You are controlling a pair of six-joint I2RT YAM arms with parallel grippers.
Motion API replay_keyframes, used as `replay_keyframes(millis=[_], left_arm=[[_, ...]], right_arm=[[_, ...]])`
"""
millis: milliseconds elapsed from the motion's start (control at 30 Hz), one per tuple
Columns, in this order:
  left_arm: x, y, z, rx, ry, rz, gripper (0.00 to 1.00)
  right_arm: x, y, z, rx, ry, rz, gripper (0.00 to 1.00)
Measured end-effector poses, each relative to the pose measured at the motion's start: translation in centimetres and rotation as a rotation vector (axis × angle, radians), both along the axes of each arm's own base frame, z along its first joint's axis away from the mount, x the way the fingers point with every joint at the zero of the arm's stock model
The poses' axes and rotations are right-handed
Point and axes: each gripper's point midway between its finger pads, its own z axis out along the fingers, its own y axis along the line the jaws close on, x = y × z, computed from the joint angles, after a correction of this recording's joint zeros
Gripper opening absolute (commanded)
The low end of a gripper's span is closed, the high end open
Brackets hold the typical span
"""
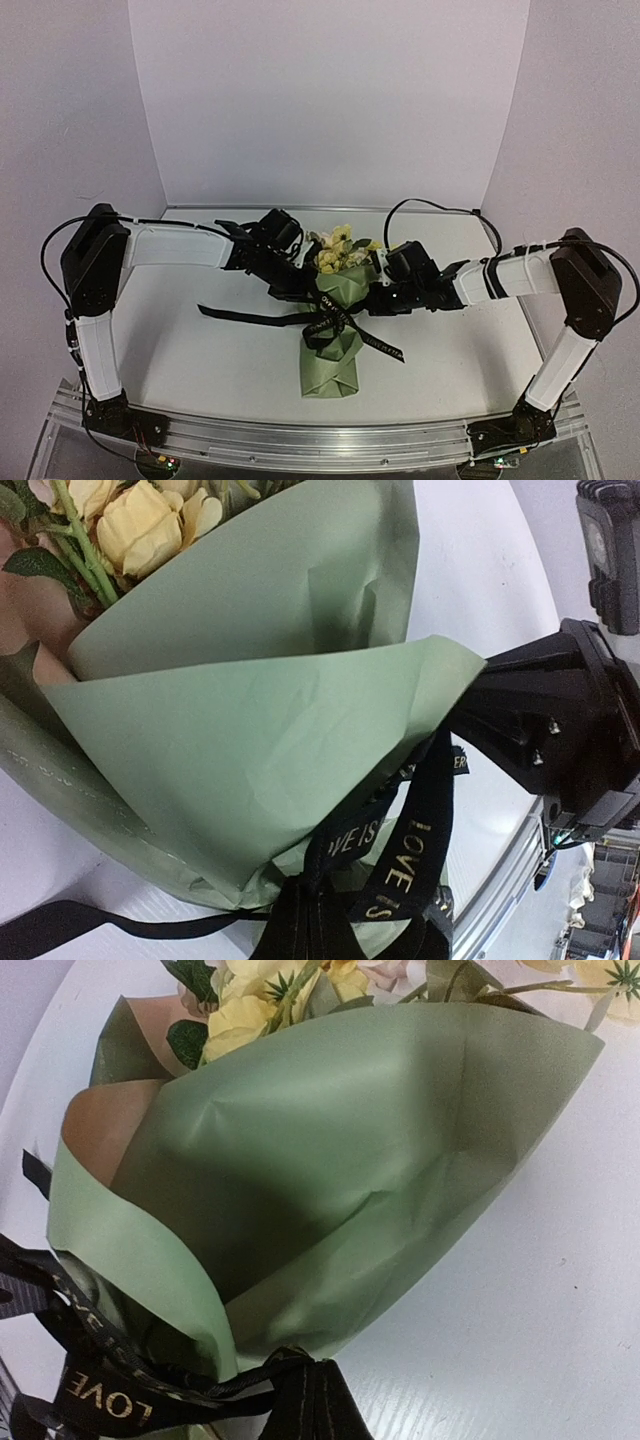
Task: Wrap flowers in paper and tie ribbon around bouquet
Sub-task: Cross the half-tied ribbon over the folded bouquet, then tie the half-tied ribbon around the folded bouquet.
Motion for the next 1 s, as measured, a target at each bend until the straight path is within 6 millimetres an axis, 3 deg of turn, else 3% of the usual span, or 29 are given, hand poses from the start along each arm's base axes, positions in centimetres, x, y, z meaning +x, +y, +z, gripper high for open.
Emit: replay_keyframes(millis=[133,367,533,700,800,1000], left_arm=[[-0.4,0.5,-0.9,-0.007,0.018,0.026,0.00],[-1.7,0.6,-2.1,-0.013,0.056,0.058,0.00],[-1.9,0.0,-1.6,-0.040,0.053,0.062,0.00],[-2.2,-0.3,-1.5,-0.048,0.053,0.058,0.00],[-2.2,-0.3,-1.5,-0.048,0.053,0.057,0.00],[-2.4,-0.4,-1.3,-0.047,0.053,0.039,0.00]], right_arm=[[-0.8,0.3,0.7,0.025,0.049,0.009,0.35],[-3.8,0.0,2.5,0.023,0.111,0.048,0.49],[-6.2,0.8,4.6,0.016,0.096,0.116,0.51],[-8.0,1.6,5.1,-0.040,0.077,0.194,0.53],[-8.1,1.7,5.0,-0.062,0.077,0.215,0.53],[-7.9,3.8,4.9,-0.104,0.002,0.298,0.56]])
